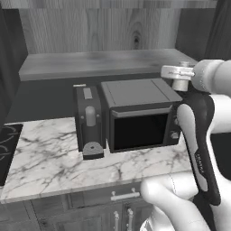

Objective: Retrieve the shaker from the cabinet and place it next the steak on a plate on the dining table.

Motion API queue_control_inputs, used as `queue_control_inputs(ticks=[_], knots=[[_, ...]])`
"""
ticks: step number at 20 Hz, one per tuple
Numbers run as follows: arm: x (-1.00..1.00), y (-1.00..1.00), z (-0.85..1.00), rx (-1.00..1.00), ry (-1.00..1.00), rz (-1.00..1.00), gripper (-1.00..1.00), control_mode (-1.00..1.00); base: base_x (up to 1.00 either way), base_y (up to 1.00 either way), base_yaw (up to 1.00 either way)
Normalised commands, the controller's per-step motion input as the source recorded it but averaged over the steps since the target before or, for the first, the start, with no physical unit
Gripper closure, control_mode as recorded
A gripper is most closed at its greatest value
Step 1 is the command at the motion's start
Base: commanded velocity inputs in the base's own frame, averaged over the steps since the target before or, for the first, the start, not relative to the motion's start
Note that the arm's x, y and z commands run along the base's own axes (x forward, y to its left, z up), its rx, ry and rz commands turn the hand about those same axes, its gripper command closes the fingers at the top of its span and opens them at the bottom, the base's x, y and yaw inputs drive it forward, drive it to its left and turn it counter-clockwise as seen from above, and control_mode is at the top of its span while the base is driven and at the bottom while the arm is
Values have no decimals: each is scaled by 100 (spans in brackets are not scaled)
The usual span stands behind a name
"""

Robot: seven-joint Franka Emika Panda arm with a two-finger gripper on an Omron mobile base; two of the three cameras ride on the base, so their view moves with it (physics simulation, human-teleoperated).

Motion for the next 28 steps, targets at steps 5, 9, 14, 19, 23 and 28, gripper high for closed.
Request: queue_control_inputs(ticks=[5,9,14,19,23,28], knots=[[-97,0,-18,-5,-16,0,100,-100,0,0,0],[-62,0,-7,-1,-2,0,100,-100,0,0,0],[-63,0,-16,-1,3,0,100,-100,0,0,0],[-44,0,-21,-2,7,0,100,-100,0,0,0],[0,0,-49,-1,-1,0,100,-100,0,0,0],[0,7,-60,0,-5,0,100,-100,0,0,0]])
